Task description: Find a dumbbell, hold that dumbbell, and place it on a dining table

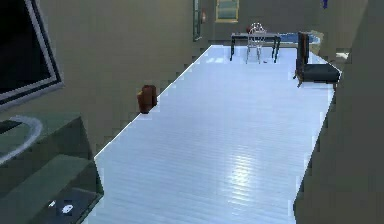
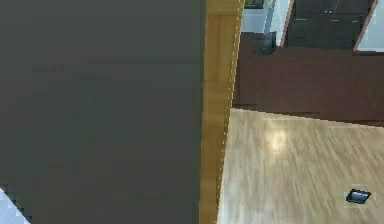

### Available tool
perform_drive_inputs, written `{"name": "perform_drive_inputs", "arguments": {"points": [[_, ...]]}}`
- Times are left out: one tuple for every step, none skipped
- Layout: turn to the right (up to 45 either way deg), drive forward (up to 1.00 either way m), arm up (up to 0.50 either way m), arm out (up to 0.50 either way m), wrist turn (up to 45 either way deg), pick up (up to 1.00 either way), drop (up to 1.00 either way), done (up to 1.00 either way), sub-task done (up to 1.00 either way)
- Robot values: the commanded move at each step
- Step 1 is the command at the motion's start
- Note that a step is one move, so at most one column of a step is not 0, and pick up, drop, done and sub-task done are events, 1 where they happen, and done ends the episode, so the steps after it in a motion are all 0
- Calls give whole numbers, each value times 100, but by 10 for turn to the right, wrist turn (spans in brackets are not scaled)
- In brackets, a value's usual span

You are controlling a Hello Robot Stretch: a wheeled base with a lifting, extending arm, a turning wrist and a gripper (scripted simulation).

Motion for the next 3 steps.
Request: {"name": "perform_drive_inputs", "arguments": {"points": [[-450,0,0,0,0,0,0,0,0],[-240,0,0,0,0,0,0,0,0],[0,10,0,0,0,0,0,0,0]]}}
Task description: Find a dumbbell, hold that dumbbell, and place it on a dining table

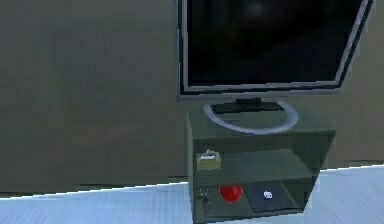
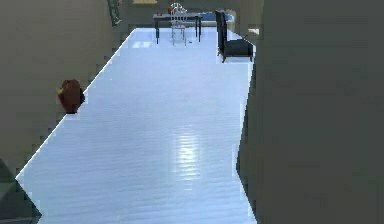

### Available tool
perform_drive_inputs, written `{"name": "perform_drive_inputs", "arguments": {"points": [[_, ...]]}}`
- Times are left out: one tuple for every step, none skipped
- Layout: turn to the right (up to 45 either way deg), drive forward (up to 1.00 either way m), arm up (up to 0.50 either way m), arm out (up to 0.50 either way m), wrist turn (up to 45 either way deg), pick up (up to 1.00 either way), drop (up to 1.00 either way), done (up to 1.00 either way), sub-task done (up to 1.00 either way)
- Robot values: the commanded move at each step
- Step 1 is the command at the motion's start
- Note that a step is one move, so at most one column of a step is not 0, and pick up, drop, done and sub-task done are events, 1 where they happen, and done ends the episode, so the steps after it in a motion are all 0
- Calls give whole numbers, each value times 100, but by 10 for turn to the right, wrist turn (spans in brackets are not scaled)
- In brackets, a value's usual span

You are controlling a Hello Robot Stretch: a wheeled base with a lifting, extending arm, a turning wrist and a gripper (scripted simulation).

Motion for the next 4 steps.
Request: {"name": "perform_drive_inputs", "arguments": {"points": [[450,0,0,0,0,0,0,0,0],[420,0,0,0,0,0,0,0,0],[0,100,0,0,0,0,0,0,0],[0,55,0,0,0,0,0,0,0]]}}
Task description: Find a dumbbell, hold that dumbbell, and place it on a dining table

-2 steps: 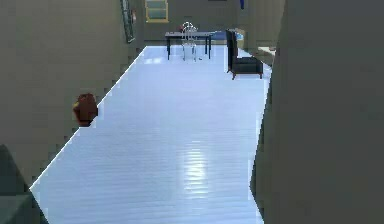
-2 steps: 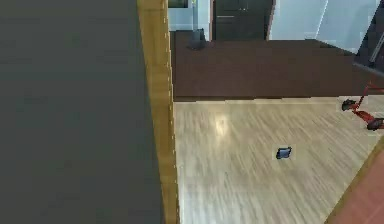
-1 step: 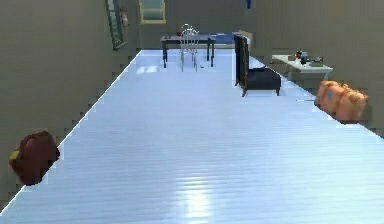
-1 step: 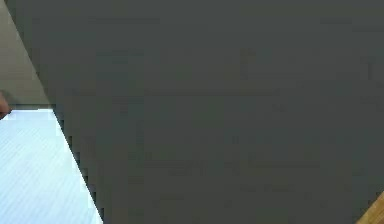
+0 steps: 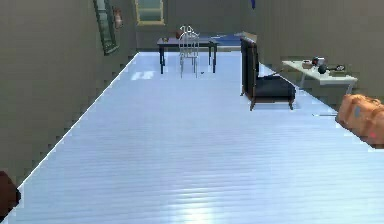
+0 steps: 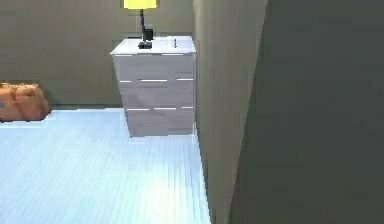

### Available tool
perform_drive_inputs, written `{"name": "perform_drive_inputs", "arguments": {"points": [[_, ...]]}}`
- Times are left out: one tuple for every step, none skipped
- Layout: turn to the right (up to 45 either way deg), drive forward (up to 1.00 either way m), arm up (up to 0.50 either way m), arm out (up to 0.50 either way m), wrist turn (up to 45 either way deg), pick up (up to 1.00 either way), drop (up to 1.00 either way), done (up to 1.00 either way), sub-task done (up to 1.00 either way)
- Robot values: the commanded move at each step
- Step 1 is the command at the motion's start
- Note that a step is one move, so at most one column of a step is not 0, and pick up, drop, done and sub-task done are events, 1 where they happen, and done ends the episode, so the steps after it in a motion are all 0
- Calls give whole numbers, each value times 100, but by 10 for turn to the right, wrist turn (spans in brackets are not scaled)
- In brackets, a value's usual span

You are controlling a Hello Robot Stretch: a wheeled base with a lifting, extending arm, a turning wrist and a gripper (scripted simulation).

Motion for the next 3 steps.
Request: {"name": "perform_drive_inputs", "arguments": {"points": [[330,0,0,0,0,0,0,0,0],[0,100,0,0,0,0,0,0,0],[0,100,0,0,0,0,0,0,0]]}}
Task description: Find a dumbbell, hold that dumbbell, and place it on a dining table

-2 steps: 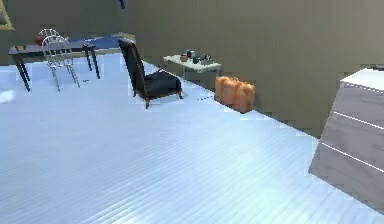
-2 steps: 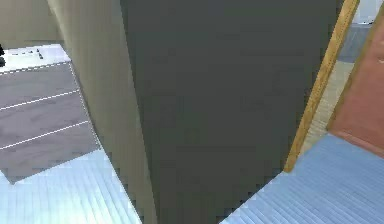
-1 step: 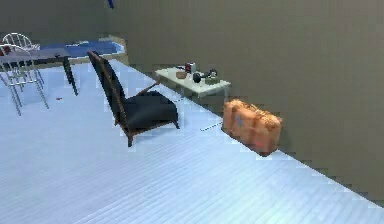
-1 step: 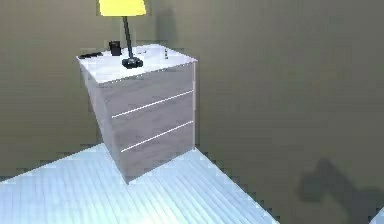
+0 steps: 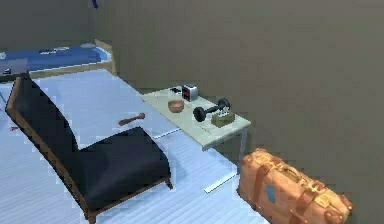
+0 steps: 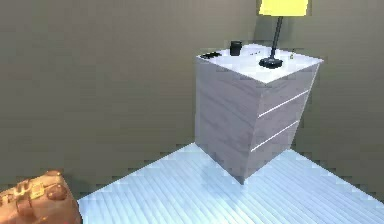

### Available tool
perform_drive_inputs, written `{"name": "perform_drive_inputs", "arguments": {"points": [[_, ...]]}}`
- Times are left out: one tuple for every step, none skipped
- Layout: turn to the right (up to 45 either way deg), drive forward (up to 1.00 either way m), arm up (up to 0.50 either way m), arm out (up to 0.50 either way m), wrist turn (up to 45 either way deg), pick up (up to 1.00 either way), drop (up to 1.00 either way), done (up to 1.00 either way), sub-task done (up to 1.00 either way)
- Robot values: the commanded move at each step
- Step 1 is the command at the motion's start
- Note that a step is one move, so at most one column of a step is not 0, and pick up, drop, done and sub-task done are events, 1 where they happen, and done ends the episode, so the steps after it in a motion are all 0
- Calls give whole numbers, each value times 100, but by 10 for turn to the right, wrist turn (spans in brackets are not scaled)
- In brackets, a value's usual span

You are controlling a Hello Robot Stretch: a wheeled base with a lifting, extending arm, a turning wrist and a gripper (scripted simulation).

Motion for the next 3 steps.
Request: {"name": "perform_drive_inputs", "arguments": {"points": [[60,0,0,0,0,0,0,0,0],[0,50,0,0,0,0,0,0,0],[-450,0,0,0,0,0,0,0,0]]}}
